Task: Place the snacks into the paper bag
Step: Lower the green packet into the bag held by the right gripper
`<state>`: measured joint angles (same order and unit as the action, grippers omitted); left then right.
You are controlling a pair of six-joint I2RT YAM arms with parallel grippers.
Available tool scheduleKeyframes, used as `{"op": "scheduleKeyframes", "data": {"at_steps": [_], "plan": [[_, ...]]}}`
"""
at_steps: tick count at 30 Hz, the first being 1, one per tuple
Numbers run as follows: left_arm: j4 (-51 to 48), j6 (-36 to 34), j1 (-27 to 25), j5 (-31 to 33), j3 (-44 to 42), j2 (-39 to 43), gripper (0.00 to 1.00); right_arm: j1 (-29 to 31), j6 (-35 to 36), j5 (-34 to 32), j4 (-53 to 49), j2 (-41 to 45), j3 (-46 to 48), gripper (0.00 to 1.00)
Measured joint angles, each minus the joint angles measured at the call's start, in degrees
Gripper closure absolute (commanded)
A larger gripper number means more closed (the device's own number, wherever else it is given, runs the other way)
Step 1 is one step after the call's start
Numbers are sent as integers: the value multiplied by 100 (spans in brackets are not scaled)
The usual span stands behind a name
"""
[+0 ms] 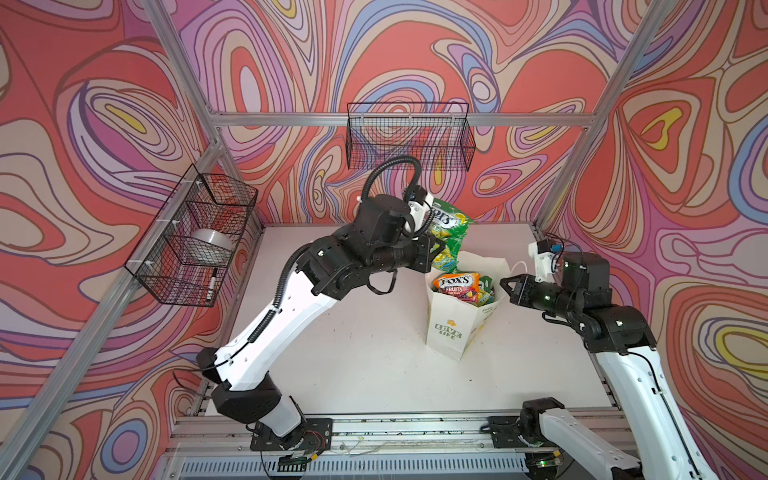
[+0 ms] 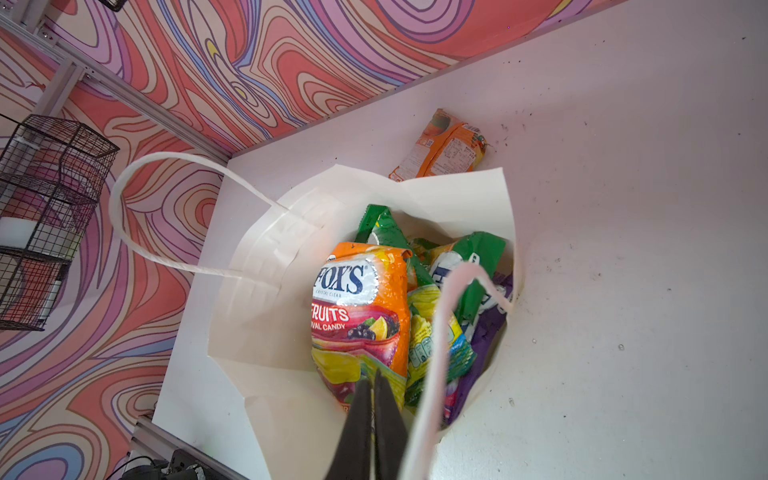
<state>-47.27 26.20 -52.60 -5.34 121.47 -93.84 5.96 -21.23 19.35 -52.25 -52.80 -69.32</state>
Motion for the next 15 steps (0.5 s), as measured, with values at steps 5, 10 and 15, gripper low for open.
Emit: {"op": "scheduleKeyframes", "data": {"at_steps": [5, 10, 15], "plan": [[-13, -81, -415, 2, 750, -883, 85, 0, -2, -2, 0, 2, 0, 100], [-61, -114, -568, 46, 1285, -1672, 85, 0, -2, -4, -2, 4, 0, 100], [-188, -111, -570, 188, 1458, -2203, 85, 0, -2, -7, -7, 17, 0, 100]]}}
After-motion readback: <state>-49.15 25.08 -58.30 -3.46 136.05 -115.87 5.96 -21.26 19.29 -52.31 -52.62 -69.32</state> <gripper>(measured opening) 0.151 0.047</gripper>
